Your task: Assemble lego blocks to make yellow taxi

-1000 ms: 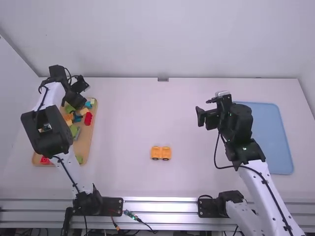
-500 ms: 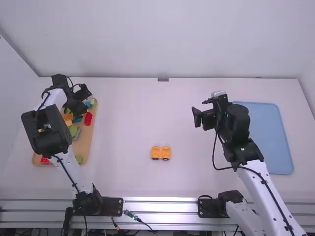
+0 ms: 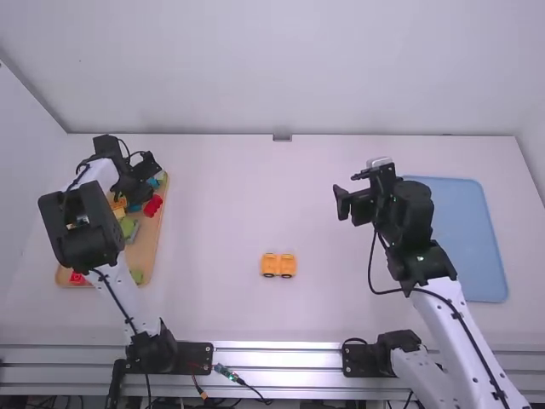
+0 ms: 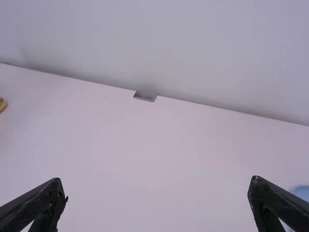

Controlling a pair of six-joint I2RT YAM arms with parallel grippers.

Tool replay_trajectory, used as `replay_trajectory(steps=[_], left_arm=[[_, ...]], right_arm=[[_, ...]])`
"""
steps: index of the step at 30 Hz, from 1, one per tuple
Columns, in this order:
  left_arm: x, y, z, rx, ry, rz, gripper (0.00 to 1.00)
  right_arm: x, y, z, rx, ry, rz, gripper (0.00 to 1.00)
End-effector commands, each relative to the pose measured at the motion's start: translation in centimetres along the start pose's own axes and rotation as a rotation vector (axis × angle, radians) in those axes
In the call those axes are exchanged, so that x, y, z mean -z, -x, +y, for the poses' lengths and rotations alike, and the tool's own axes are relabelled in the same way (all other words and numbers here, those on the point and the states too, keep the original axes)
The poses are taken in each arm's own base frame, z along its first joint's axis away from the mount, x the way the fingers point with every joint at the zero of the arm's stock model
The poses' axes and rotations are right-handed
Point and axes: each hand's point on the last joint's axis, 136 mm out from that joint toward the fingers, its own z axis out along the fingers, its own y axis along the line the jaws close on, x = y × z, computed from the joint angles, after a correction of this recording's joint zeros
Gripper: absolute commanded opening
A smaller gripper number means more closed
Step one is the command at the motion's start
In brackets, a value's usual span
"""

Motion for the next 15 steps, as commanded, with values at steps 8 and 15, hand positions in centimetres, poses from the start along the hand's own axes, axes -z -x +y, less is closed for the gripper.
replay_trajectory(steps=[8,15], left_arm=[[-2.1,-0.5,-2.6,-0.056,-0.06,-0.025,0.61],[-2.4,-1.1,-3.0,-0.048,-0.067,-0.014,0.59]], right_arm=[[0.4,1.9,0.1,0.006,0.008,-0.042,0.99],[0.4,2.0,0.3,0.007,0.023,-0.045,0.99]])
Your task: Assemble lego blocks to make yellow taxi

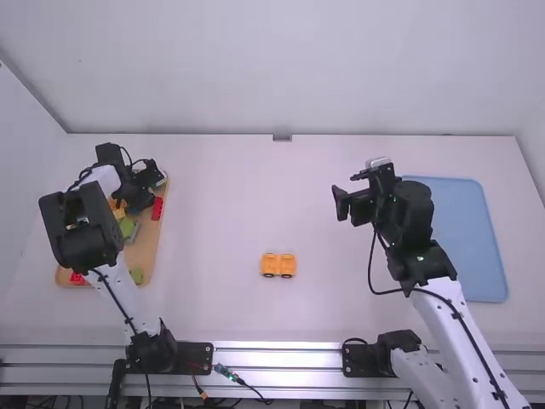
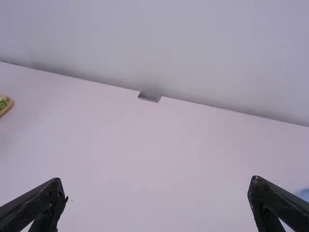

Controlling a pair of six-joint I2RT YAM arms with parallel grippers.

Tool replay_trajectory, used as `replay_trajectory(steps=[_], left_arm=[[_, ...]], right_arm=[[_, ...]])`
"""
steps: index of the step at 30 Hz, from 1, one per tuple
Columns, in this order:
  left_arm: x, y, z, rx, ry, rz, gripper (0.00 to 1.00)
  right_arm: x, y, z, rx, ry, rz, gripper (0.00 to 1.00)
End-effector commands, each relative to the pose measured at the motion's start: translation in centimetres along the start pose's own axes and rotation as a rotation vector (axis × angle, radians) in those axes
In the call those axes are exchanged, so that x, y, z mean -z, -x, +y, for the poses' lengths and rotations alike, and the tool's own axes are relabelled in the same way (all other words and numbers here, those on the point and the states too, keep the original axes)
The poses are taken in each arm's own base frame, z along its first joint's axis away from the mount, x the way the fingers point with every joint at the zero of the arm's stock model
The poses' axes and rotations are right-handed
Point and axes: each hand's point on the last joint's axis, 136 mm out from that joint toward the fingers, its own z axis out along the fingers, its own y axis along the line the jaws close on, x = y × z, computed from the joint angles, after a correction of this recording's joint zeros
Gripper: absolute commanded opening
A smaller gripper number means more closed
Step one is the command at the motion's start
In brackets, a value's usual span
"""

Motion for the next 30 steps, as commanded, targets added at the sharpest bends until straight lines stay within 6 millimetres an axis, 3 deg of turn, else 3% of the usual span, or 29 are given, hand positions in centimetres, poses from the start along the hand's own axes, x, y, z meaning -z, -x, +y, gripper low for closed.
replay_trajectory(steps=[1,5,12,18,22,23,26,30], left_arm=[[-1.1,-0.2,-1.7,-0.006,-0.056,-0.007,0.55],[-1.6,-0.5,-1.8,-0.004,-0.062,-0.002,0.41],[-2.3,-0.3,-2.2,0.001,-0.073,0.001,0.31],[-1.8,0.3,-0.7,0.027,-0.036,-0.01,0.2],[-0.6,0.9,1.2,0.104,0.005,-0.026,0.11],[0.0,1.4,2.2,0.151,0.03,-0.034,0.02],[1.5,1.8,3.7,0.23,0.064,-0.033,0.02],[3.9,2.9,3.5,0.235,0.041,-0.074,0.02]], right_arm=[[0.4,1.9,0.0,0.006,0.002,-0.04,0.99],[0.4,1.9,0.1,0.006,0.004,-0.04,0.99],[0.4,1.9,0.0,0.006,0.003,-0.041,0.99],[0.4,1.9,0.0,0.006,0.003,-0.04,0.99],[0.4,1.9,0.0,0.006,0.004,-0.04,0.99],[0.4,1.9,0.0,0.006,0.003,-0.04,0.99],[0.4,1.9,0.0,0.002,0.004,-0.04,0.99],[0.4,1.9,0.0,-0.001,0.004,-0.041,0.99]])
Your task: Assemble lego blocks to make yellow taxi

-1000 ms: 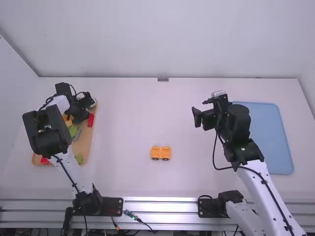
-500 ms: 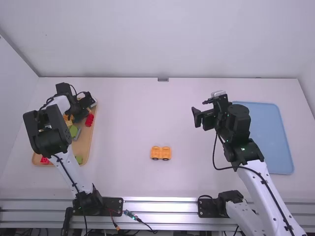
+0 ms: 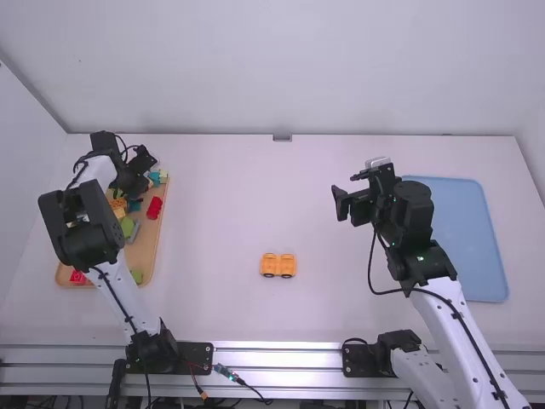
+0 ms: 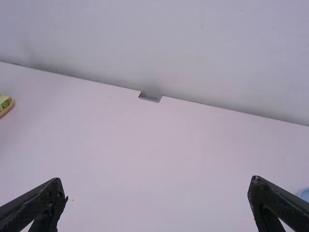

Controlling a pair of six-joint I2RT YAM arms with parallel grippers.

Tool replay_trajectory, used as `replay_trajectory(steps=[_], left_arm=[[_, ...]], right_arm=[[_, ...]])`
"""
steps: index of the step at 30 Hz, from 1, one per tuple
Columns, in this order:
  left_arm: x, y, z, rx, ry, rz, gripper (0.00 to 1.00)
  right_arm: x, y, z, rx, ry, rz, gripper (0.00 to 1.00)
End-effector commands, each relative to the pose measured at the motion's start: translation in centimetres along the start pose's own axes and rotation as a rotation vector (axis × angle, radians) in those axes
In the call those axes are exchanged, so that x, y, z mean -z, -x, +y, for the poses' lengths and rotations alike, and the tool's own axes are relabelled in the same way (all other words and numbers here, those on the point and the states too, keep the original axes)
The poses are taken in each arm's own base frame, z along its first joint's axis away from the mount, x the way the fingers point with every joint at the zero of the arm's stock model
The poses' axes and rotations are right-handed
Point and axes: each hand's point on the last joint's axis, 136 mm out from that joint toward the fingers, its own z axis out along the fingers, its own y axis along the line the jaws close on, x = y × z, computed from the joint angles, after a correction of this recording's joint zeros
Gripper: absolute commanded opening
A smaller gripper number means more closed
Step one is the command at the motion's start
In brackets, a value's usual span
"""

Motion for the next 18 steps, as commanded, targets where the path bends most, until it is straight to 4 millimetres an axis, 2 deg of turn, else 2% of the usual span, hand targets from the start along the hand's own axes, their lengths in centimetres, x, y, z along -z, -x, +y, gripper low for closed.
replay_trajectory(steps=[1,3,7,8,10,16,18], left_arm=[[2.8,2.1,0.1,0.041,-0.012,-0.084,0.02],[5.1,3.6,-0.7,0.035,-0.049,-0.16,0.02],[8.3,4.9,-1.5,0.018,-0.05,-0.24,0.02],[8.5,5.0,-1.7,0.014,-0.047,-0.244,0.02],[10.0,5.8,-3.0,-0.013,-0.03,-0.258,0.02],[11.7,7.1,-6.5,-0.055,-0.003,-0.322,0.02],[12.4,7.7,-9.3,-0.074,0.002,-0.365,0.02]], right_arm=[[0.4,1.9,0.0,0.004,0.002,-0.043,0.99],[0.4,2.0,0.1,0.005,0.005,-0.046,0.99],[0.4,2.1,0.5,0.006,0.032,-0.049,0.99],[0.4,2.1,0.5,0.006,0.032,-0.049,0.99],[0.4,2.0,0.6,0.004,0.036,-0.044,0.99],[0.4,1.7,1.0,0.002,0.058,-0.034,0.99],[0.4,1.6,0.9,0.001,0.057,-0.029,0.99]])
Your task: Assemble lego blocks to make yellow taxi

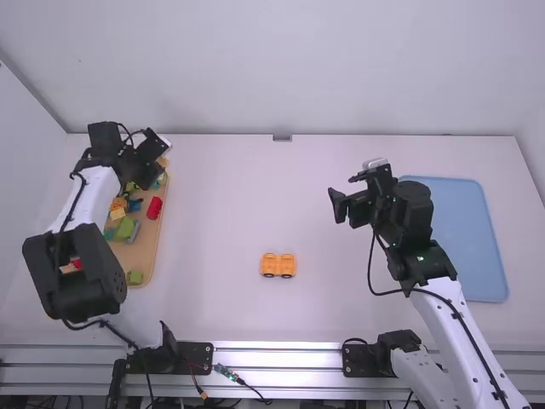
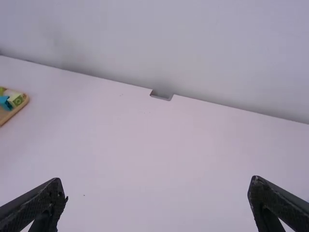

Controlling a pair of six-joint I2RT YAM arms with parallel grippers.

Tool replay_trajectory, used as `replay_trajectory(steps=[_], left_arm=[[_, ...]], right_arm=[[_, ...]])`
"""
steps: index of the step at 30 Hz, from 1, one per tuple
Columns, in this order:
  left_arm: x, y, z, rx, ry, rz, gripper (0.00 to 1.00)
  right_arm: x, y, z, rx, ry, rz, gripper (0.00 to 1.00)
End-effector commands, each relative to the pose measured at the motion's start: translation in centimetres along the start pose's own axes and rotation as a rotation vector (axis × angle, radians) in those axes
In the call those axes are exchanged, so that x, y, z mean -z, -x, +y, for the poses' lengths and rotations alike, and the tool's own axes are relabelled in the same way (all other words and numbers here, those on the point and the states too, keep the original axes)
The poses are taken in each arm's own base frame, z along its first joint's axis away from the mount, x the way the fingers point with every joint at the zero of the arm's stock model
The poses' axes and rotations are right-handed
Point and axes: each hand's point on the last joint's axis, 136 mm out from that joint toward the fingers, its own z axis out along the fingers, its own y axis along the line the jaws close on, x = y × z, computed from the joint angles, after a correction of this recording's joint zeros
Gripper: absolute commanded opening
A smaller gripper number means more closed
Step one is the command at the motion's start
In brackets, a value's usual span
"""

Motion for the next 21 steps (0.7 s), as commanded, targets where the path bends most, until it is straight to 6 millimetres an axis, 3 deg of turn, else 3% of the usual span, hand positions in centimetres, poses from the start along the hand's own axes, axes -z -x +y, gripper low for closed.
replay_trajectory(steps=[1,2,5,8,9,10,13,14,17,21], left_arm=[[0.6,0.7,-4.1,-0.014,-0.059,-0.033,0.02],[0.7,0.8,-5.1,-0.039,-0.074,-0.04,0.02],[1.5,1.2,-12.7,-0.262,-0.225,-0.073,0.02],[2.2,0.9,-17.8,-0.35,-0.322,-0.064,0.02],[2.5,0.7,-20.3,-0.389,-0.371,-0.061,0.02],[2.5,0.7,-20.3,-0.389,-0.371,-0.061,0.02],[2.2,-0.7,-24.9,-0.527,-0.43,-0.011,0.02],[2.2,-0.8,-25.1,-0.532,-0.432,-0.011,0.02],[1.9,-1.7,-28.0,-0.64,-0.499,-0.017,0.01],[1.8,-3.0,-28.9,-0.673,-0.535,-0.004,0.02]], right_arm=[[0.4,1.7,0.1,0.003,0.005,-0.034,0.99],[0.4,1.7,0.1,0.003,0.005,-0.033,0.99],[0.7,1.6,0.0,0.011,0.001,-0.029,0.99],[0.8,1.4,-0.5,0.0,-0.011,-0.024,0.99],[0.9,1.3,-0.5,-0.007,0.0,-0.018,0.99],[0.9,1.3,-0.5,-0.007,0.0,-0.018,0.99],[1.3,0.8,0.1,0.01,0.09,-0.008,0.99],[1.3,0.8,0.1,0.011,0.095,-0.008,0.99],[1.8,0.3,0.6,0.039,0.182,-0.003,0.99],[2.4,-0.3,0.8,0.075,0.237,0.005,0.99]])
